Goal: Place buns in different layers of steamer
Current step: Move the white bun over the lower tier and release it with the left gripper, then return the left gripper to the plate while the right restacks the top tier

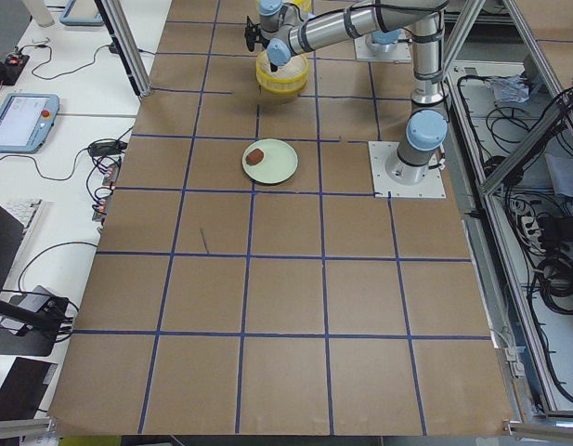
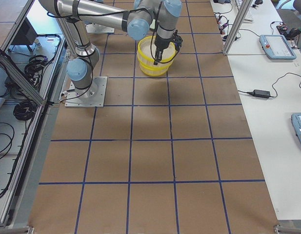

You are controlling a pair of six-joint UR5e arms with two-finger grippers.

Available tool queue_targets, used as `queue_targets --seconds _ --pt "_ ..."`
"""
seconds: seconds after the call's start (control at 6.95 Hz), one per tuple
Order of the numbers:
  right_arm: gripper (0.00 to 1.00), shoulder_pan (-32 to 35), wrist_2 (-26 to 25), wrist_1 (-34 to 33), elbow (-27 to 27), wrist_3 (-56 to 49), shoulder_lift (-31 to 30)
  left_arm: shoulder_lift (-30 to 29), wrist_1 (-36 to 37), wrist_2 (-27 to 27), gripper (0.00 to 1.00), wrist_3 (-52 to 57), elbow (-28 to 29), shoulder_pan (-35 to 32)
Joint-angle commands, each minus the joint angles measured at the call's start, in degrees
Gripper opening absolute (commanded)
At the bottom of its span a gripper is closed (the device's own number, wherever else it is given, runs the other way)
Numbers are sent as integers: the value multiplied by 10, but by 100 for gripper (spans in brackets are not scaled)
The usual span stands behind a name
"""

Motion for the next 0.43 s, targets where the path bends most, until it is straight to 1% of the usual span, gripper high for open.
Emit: queue_targets --seconds 0.0,0.14,0.29 --pt "7 49 20 -33 23 56 7 44 -67 105 98 65 -2 71" --pt "7 69 23 -69 43 79 14 45 -77 167 98 126 -8 107" --pt "7 90 30 -96 57 115 20 45 -78 172 98 171 -13 152"
